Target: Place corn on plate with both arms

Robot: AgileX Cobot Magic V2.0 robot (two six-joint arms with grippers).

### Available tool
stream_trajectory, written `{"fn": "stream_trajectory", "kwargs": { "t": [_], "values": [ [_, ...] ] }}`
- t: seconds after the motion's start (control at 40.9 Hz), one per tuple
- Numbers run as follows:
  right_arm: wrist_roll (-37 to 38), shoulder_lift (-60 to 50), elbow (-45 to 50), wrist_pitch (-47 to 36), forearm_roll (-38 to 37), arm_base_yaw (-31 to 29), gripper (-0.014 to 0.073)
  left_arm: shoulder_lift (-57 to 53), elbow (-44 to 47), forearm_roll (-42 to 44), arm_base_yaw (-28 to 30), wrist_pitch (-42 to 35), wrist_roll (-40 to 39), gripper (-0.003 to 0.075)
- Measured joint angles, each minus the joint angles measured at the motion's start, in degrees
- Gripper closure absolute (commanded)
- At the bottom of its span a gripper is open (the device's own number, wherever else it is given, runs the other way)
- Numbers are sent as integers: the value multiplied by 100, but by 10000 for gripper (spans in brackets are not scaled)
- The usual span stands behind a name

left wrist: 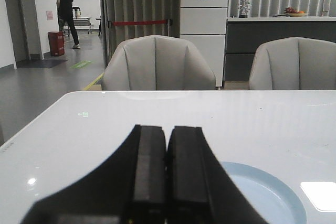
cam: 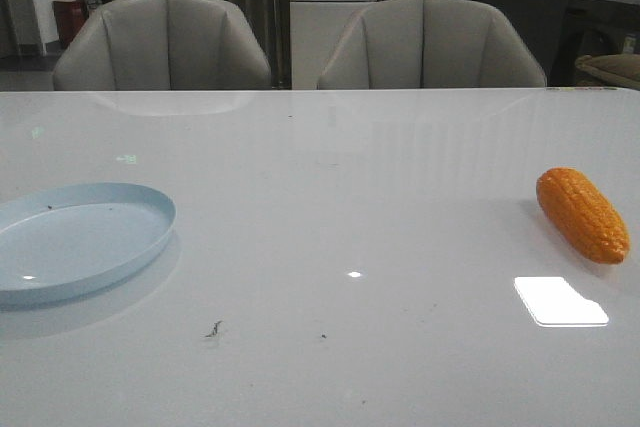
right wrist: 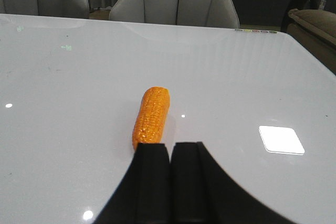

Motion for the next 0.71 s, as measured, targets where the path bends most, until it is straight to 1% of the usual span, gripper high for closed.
{"fn": "stream_trajectory", "kwargs": {
  "t": [0.635, 0.708],
  "values": [
    [0, 0, 0, 0, 0, 0, 557, 0, 0, 0, 0, -21, 0, 631],
    [0, 0, 0, -41, 0, 0, 557, 0, 0, 0, 0, -142, 0, 631]
  ]
}}
